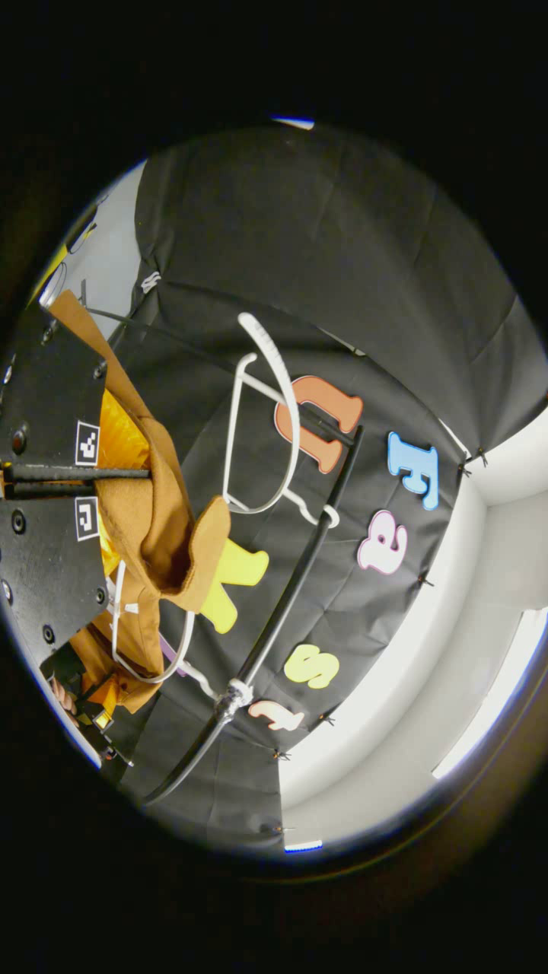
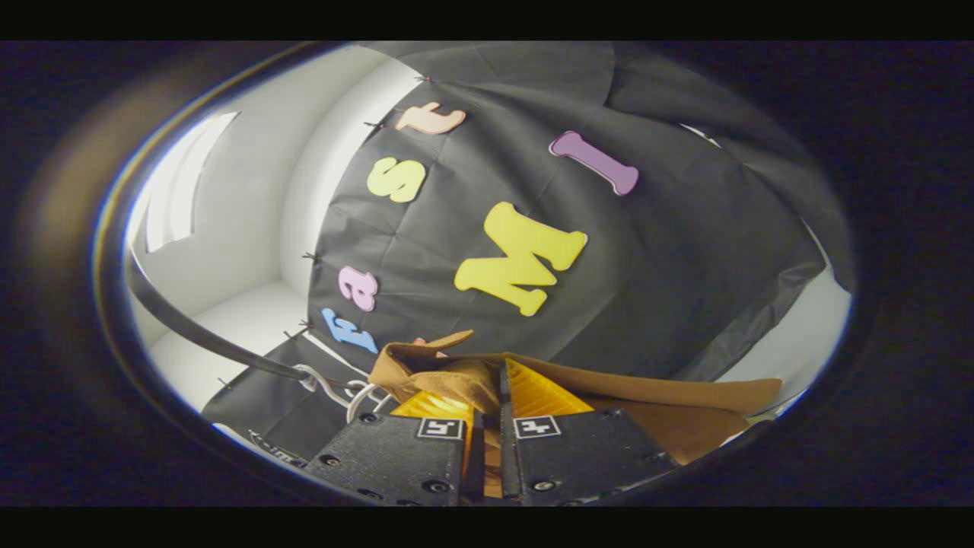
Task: Grasp the clothes on the hanger with both hands and then place them into the laundry hamper below.
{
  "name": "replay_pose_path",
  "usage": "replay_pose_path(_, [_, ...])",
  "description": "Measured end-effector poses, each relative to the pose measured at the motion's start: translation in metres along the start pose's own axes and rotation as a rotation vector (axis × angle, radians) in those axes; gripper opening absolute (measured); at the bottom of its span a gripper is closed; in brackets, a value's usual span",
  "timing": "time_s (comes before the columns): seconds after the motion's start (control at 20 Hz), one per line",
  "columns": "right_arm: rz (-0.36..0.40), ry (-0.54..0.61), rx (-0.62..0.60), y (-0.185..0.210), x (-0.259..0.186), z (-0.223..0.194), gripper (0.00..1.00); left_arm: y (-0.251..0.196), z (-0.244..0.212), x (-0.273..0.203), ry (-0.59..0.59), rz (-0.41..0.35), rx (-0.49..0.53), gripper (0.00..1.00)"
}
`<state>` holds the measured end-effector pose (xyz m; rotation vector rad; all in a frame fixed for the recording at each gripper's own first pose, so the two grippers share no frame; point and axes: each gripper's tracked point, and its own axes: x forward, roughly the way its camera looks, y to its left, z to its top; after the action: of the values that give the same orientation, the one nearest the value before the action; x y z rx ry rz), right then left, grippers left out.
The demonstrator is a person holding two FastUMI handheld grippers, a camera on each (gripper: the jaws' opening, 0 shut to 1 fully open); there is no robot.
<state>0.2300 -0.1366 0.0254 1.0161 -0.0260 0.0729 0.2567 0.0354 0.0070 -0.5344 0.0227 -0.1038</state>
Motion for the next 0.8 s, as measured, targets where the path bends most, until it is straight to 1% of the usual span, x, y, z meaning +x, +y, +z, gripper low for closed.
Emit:
replay_pose_path(0.05, [0.0, -0.009, 0.003, -0.002, -0.003, 0.005, 0.12, 0.001, 0.001, 0.002, 0.004, -0.002, -0.004, 0.07])
replay_pose_path(0.1, [0.005, -0.012, 0.01, -0.001, -0.004, 0.01, 0.12, 0.003, 0.002, 0.001, 0.01, -0.008, -0.014, 0.07])
replay_pose_path(0.15, [0.011, -0.023, 0.021, -0.002, -0.008, 0.017, 0.1, 0.004, 0.005, 0.0, 0.01, -0.009, -0.022, 0.01])
replay_pose_path(0.25, [0.022, -0.037, 0.027, -0.001, -0.007, 0.028, 0.1, 0.014, 0.015, -0.001, -0.008, -0.001, -0.02, 0.01])
replay_pose_path(0.3, [0.023, -0.039, 0.022, -0.002, -0.004, 0.031, 0.12, 0.016, 0.019, 0.001, -0.009, -0.002, -0.026, 0.07])
replay_pose_path(0.35, [0.03, -0.038, 0.024, 0.0, -0.002, 0.031, 0.1, 0.017, 0.015, 0.003, 0.0, -0.006, -0.04, 0.07])
replay_pose_path(0.4, [0.037, -0.034, 0.024, 0.002, 0.0, 0.031, 0.1, 0.018, 0.009, 0.005, 0.027, -0.009, -0.043, 0.01])
replay_pose_path(0.45, [0.042, -0.036, 0.022, 0.003, 0.001, 0.033, 0.11, 0.022, 0.008, 0.004, 0.028, -0.009, -0.039, 0.01])
replay_pose_path(0.6, [0.044, -0.028, 0.036, 0.001, 0.007, 0.044, 0.1, 0.028, 0.01, 0.009, 0.05, -0.041, -0.081, 0.01])
replay_pose_path(0.8, [0.066, -0.027, 0.051, 0.003, 0.014, 0.057, 0.11, 0.034, 0.018, 0.014, 0.069, -0.086, -0.075, 0.0])
